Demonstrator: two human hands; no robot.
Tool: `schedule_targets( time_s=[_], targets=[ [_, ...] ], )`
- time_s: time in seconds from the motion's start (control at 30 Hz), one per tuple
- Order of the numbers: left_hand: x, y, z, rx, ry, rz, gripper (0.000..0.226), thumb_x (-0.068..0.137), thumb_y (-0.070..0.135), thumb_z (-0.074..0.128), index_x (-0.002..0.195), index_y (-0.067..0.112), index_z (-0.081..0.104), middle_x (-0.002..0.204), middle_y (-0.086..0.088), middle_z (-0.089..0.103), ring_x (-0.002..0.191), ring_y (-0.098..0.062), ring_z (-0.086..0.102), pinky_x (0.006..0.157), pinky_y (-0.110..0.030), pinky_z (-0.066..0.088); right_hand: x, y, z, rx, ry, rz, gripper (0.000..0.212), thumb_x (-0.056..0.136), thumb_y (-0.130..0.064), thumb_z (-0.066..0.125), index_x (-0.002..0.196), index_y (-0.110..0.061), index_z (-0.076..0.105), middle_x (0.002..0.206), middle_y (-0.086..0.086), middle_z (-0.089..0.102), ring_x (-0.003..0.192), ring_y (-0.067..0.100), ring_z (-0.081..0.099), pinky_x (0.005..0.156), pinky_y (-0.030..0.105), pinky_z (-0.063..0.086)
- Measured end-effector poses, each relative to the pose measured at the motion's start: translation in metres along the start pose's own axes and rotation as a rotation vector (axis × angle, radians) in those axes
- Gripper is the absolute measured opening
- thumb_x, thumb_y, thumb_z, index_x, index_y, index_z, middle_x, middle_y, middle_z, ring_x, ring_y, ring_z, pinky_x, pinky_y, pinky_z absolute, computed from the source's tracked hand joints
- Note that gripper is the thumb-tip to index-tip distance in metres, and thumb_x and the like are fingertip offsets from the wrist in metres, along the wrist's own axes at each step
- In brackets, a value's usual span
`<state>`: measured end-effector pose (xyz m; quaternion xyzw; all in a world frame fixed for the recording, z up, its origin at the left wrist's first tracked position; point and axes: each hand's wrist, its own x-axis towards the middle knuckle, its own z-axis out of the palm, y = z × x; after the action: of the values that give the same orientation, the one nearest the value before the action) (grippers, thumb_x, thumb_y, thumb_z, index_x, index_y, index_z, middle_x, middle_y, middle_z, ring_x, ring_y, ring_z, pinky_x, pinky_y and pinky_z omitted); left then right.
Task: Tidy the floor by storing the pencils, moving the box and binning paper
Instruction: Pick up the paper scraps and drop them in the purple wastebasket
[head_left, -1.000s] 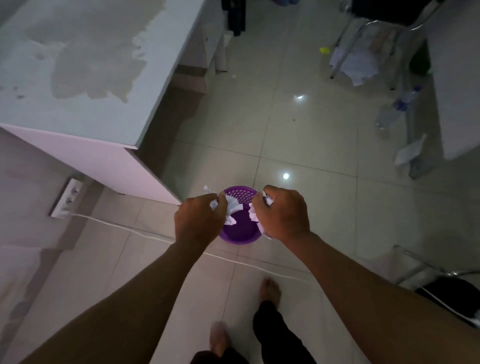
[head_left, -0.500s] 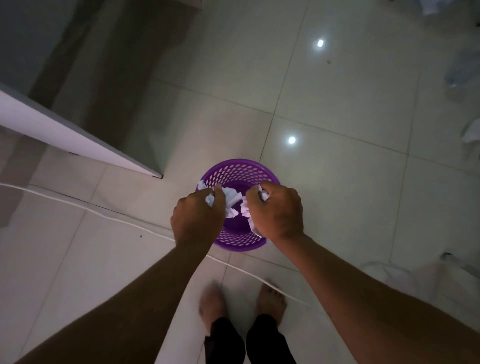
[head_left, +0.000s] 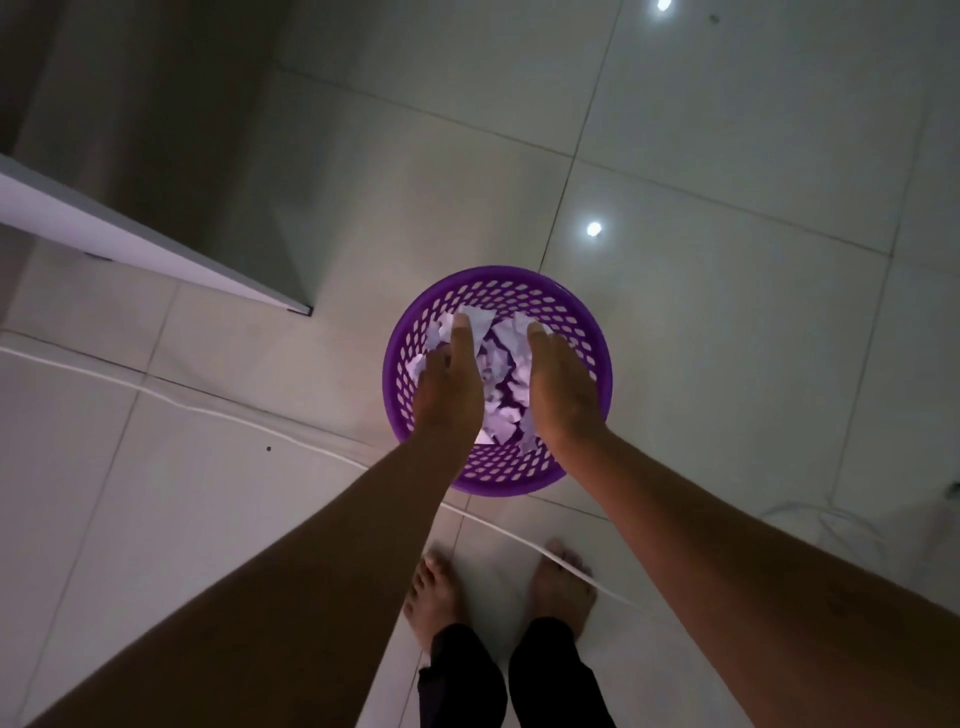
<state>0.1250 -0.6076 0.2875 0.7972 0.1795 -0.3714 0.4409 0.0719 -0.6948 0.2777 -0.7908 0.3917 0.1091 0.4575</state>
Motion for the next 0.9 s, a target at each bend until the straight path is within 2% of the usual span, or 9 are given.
schedule_targets(
  time_s=[0.07, 0.13, 0.23, 0.33, 0.4, 0.47, 0.6, 0.8, 0.9],
  targets=[
    [-0.002, 0.008, 0.002, -0.108, -0.086, -0.124, 0.063, 0.101, 0.060, 0.028, 0.152, 0.023, 0.032, 0.155, -0.006, 0.040, 0.139, -0.029, 0.042, 0.104, -0.039, 0.038, -0.004, -0.004, -0.005, -0.064, -0.059, -0.014, 0.043, 0.105, -0.032, 0.035, 0.143, -0.014, 0.045, 0.141, 0.010, 0.054, 0.130, 0.026, 0.051, 0.110, 0.041, 0.043],
    [-0.004, 0.012, 0.002, -0.090, -0.116, -0.190, 0.064, 0.101, 0.060, 0.028, 0.150, 0.021, 0.036, 0.153, -0.008, 0.043, 0.136, -0.031, 0.044, 0.107, -0.042, 0.038, -0.008, -0.004, -0.012, -0.172, -0.088, -0.020, 0.047, 0.103, -0.019, 0.042, 0.148, -0.005, 0.035, 0.145, 0.015, 0.048, 0.133, 0.028, 0.048, 0.110, 0.035, 0.041],
    [-0.008, 0.017, -0.003, 0.048, -0.125, -0.168, 0.065, 0.102, 0.059, 0.025, 0.147, 0.014, 0.042, 0.147, -0.011, 0.049, 0.132, -0.033, 0.048, 0.112, -0.046, 0.038, -0.012, -0.009, -0.021, -0.166, -0.126, 0.019, 0.047, 0.103, -0.022, 0.045, 0.146, -0.004, 0.036, 0.144, 0.016, 0.049, 0.133, 0.030, 0.048, 0.107, 0.033, 0.040],
    [-0.016, 0.021, -0.011, 0.145, -0.141, -0.070, 0.059, 0.104, 0.054, 0.026, 0.145, 0.015, 0.044, 0.144, -0.011, 0.051, 0.130, -0.032, 0.050, 0.111, -0.049, 0.041, -0.019, -0.014, -0.026, -0.215, -0.119, -0.096, 0.047, 0.102, -0.017, 0.047, 0.146, -0.003, 0.036, 0.144, 0.018, 0.048, 0.133, 0.031, 0.048, 0.108, 0.036, 0.042],
    [-0.025, 0.024, -0.022, 0.231, -0.128, 0.018, 0.055, 0.104, 0.052, 0.028, 0.144, 0.018, 0.045, 0.143, -0.008, 0.053, 0.128, -0.030, 0.052, 0.108, -0.046, 0.044, -0.027, -0.020, -0.032, -0.230, -0.111, -0.174, 0.046, 0.103, -0.015, 0.044, 0.147, -0.003, 0.035, 0.145, 0.016, 0.048, 0.133, 0.029, 0.046, 0.107, 0.030, 0.041],
    [-0.042, 0.028, -0.037, 0.329, -0.090, 0.098, 0.057, 0.102, 0.055, 0.032, 0.145, 0.020, 0.044, 0.144, -0.006, 0.053, 0.128, -0.030, 0.052, 0.107, -0.045, 0.045, -0.038, -0.033, -0.042, -0.157, -0.111, -0.145, 0.039, 0.106, -0.022, 0.035, 0.141, -0.010, 0.045, 0.141, 0.008, 0.053, 0.130, 0.022, 0.048, 0.100, 0.016, 0.039],
    [-0.088, 0.042, -0.083, 0.335, 0.043, 0.235, 0.050, 0.099, 0.054, 0.044, 0.137, 0.024, 0.054, 0.139, -0.003, 0.059, 0.122, -0.028, 0.057, 0.104, -0.042, 0.048, -0.068, -0.069, -0.060, -0.172, -0.105, -0.271, 0.042, 0.104, -0.035, 0.036, 0.138, -0.016, 0.052, 0.139, 0.005, 0.055, 0.128, 0.021, 0.050, 0.104, 0.032, 0.040],
    [-0.182, 0.068, -0.164, 0.429, 0.248, 0.368, 0.044, 0.100, 0.045, 0.050, 0.140, 0.026, 0.053, 0.148, 0.002, 0.050, 0.135, -0.021, 0.047, 0.110, -0.036, 0.037, -0.137, -0.161, -0.085, -0.357, -0.109, -0.584, 0.044, 0.102, -0.042, 0.037, 0.138, -0.021, 0.052, 0.138, 0.002, 0.057, 0.124, 0.021, 0.054, 0.102, 0.040, 0.048],
    [-0.232, 0.078, -0.208, 0.439, 0.379, 0.427, 0.041, 0.100, 0.037, 0.054, 0.138, 0.022, 0.056, 0.145, 0.001, 0.054, 0.131, -0.021, 0.051, 0.106, -0.032, 0.039, -0.175, -0.210, -0.087, -0.430, -0.094, -0.758, 0.044, 0.102, -0.041, 0.038, 0.137, -0.019, 0.052, 0.136, 0.002, 0.059, 0.122, 0.019, 0.056, 0.101, 0.035, 0.046]
  ],
)
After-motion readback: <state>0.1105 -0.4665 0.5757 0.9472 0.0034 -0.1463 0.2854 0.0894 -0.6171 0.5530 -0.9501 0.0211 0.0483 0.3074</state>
